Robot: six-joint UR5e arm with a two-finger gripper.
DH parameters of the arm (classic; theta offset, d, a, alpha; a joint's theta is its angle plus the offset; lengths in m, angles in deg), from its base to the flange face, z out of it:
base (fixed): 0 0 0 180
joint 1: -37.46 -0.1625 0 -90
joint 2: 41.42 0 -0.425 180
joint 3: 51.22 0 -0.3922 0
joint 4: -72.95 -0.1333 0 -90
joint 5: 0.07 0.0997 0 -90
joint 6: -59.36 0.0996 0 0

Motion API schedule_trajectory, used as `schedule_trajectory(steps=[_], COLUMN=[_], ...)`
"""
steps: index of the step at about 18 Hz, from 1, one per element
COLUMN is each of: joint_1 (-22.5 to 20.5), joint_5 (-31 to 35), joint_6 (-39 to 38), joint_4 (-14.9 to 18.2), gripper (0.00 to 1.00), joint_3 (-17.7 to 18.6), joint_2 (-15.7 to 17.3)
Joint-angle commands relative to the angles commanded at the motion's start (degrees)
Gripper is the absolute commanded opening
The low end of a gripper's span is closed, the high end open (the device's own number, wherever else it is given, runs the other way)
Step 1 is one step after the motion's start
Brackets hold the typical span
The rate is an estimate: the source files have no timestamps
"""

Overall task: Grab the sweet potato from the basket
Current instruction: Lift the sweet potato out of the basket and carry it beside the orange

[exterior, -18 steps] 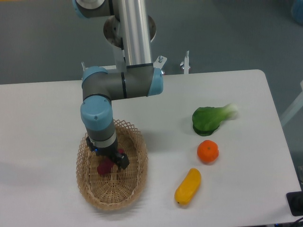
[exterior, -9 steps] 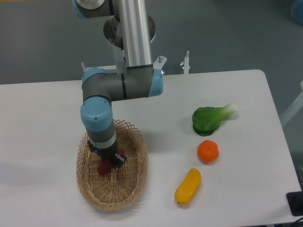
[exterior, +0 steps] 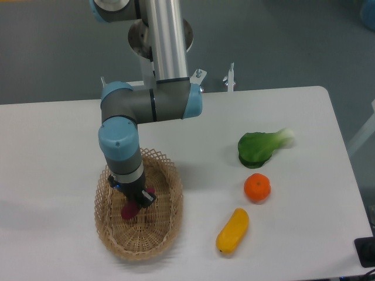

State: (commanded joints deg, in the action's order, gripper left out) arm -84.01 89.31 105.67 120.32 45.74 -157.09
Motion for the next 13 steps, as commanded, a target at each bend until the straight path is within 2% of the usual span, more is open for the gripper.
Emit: schedule_trajectory(steps=[5, 9, 13], joint_1=[-6.14, -12.64, -18.80], joint_5=[-0.52, -1.93, -3.42], joint_6=[3.24, 10.27, 16.77], joint_4=[1.40, 7.98, 14.05], gripper=[0.28, 0.28, 0.28], joint_3=[-4.75, -7.82, -10.29], joint_2=[3.43, 5.98, 7.04])
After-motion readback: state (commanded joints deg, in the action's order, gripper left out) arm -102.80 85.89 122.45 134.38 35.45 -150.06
